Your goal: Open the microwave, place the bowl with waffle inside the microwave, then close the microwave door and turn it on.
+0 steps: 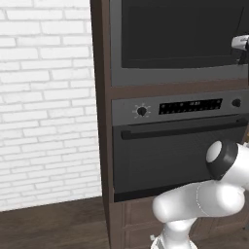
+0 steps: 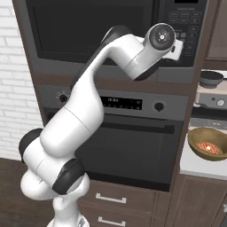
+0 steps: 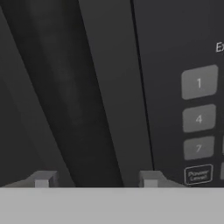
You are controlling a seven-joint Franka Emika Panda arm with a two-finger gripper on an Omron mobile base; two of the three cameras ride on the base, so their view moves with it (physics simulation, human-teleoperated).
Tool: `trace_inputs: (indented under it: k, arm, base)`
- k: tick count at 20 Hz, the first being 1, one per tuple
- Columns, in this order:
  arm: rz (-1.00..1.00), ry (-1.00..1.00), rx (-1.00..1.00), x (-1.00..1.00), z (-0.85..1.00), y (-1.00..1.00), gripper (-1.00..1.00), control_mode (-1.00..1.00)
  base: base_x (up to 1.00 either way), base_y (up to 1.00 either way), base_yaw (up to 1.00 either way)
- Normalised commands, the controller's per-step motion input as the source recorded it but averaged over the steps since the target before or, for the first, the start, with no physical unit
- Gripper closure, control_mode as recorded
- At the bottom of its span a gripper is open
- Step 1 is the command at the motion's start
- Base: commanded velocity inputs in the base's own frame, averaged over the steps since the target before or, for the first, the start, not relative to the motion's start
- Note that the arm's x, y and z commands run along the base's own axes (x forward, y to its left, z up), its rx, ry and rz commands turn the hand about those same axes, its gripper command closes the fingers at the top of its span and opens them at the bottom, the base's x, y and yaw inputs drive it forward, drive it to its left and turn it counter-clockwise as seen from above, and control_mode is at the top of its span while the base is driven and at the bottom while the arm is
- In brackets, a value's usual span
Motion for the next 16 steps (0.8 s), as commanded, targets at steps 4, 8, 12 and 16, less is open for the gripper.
trace_inputs:
  k: [4,8,12,16]
  arm:
    - [-0.01,0.00,0.00,-0.13,0.01,0.06,1.00,-1.00]
    - [-0.13,0.05,0.00,-0.74,0.08,0.11,1.00,-1.00]
    - [-0.22,0.05,-0.01,-1.00,0.04,0.22,1.00,-1.00]
    - [-0.27,0.02,-0.05,-1.00,0.00,0.41,1.00,-1.00]
  base:
    - [0.00,0.00,0.00]
    - [0.00,0.00,0.00]
    - [0.00,0.00,0.00]
    - [0.00,0.00,0.00]
